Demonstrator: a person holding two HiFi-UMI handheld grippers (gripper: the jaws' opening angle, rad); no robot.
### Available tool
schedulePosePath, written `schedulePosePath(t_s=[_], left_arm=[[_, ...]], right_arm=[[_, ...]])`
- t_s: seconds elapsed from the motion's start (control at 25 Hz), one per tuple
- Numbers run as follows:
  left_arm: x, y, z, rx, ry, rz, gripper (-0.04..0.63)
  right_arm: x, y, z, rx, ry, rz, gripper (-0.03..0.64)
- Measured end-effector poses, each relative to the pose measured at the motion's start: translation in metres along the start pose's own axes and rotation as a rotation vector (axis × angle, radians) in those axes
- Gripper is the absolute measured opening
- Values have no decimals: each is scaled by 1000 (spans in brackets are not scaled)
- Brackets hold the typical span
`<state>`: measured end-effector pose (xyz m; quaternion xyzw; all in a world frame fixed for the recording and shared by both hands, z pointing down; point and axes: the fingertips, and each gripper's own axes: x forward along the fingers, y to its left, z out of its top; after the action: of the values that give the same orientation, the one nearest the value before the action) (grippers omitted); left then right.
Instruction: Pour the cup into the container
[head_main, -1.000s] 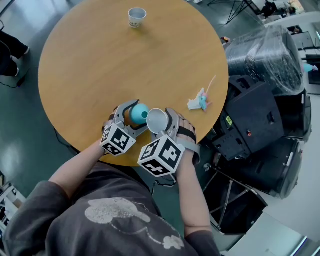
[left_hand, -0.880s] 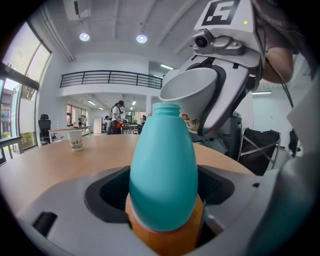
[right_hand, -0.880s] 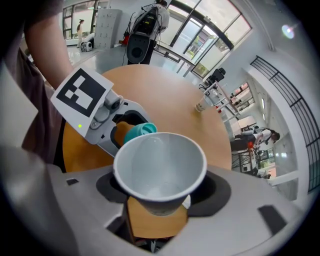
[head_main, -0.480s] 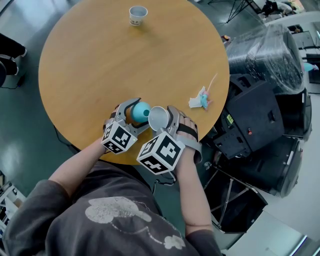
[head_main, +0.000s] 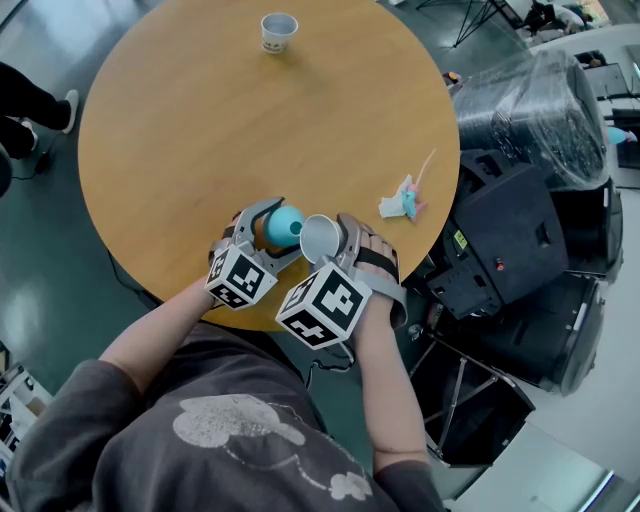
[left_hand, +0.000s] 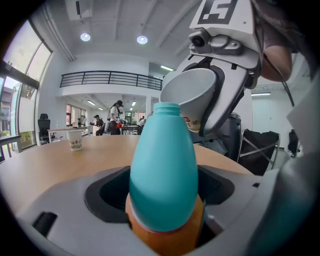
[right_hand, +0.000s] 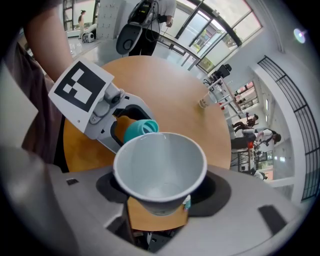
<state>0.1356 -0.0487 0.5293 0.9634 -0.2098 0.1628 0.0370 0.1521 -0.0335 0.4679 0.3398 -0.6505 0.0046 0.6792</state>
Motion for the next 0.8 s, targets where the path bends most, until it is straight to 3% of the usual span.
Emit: schedulePosePath(t_s=[0.8], left_arm=[[-3, 0, 1, -7, -1, 0, 405]], right_arm=[[-3, -5, 3, -65, 43, -18, 287]])
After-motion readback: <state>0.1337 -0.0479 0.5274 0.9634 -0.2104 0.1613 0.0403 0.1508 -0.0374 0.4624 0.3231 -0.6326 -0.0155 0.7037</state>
